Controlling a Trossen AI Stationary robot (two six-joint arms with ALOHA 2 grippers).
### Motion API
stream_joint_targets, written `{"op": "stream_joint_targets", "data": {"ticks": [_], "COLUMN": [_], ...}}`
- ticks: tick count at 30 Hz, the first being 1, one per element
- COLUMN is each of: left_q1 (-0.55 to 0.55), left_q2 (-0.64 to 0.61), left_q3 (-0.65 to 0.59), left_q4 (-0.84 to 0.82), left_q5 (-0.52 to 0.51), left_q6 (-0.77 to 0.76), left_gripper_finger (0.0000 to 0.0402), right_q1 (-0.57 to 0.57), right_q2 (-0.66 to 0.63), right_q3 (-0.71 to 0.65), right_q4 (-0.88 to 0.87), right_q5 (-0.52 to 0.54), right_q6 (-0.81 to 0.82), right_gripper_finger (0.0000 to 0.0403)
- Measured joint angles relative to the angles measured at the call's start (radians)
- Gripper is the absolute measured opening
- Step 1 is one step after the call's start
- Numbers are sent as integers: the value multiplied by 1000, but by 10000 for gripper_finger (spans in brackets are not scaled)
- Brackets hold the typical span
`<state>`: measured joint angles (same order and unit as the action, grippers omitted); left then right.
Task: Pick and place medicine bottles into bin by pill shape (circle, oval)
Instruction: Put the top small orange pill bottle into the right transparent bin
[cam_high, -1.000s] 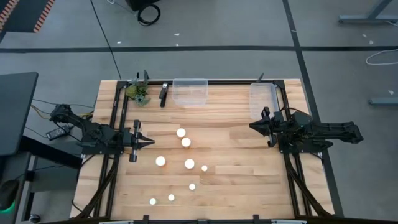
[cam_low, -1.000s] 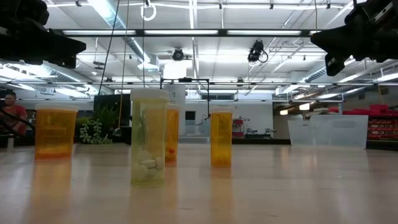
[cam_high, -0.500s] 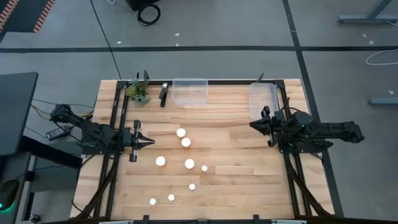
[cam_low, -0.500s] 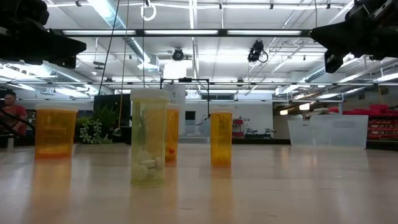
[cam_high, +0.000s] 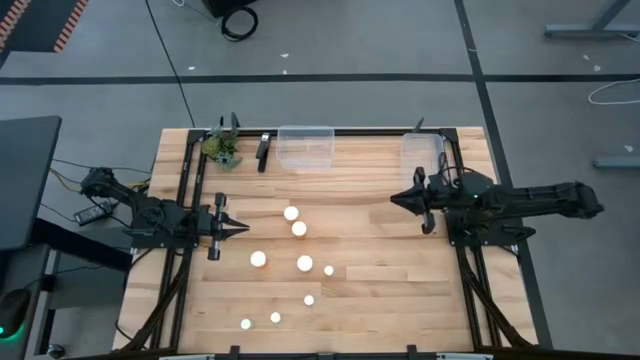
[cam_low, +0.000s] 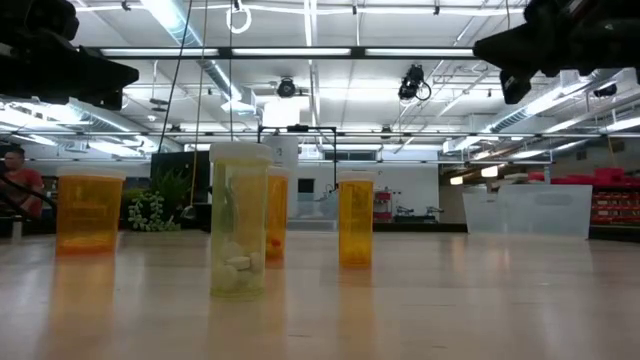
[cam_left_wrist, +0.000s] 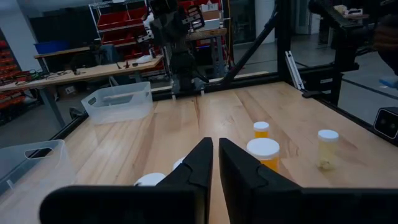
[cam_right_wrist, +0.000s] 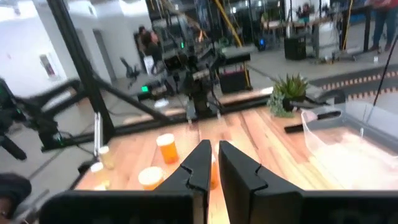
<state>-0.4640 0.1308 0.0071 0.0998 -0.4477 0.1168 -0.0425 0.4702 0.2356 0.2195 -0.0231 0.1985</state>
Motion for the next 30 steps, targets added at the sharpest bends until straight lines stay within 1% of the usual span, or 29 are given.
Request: {"op": "stream_joint_targets", "data": {"ticks": [8,14,18,22,30], "left_q1": [0,0,0,0,0], "left_q2": [0,0,0,0,0], "left_q3": [0,0,0,0,0], "left_q4": [0,0,0,1,0], "left_q5": [0,0,0,0,0], "left_q6": [0,0,0,0,0], "left_gripper_finger": [31,30,37,40,33], "right_q1": [4,55,98,142,202], "right_q2": [338,528,614,672,760], "right_q3": [118,212,280,340,434], "right_q4": [-4,-5,-4,-9,-18], "right_q5": [19,20,24,60,113], "right_q6": [-3,-19,-28,-42,-72], "right_gripper_finger": [37,37,37,40,61]}}
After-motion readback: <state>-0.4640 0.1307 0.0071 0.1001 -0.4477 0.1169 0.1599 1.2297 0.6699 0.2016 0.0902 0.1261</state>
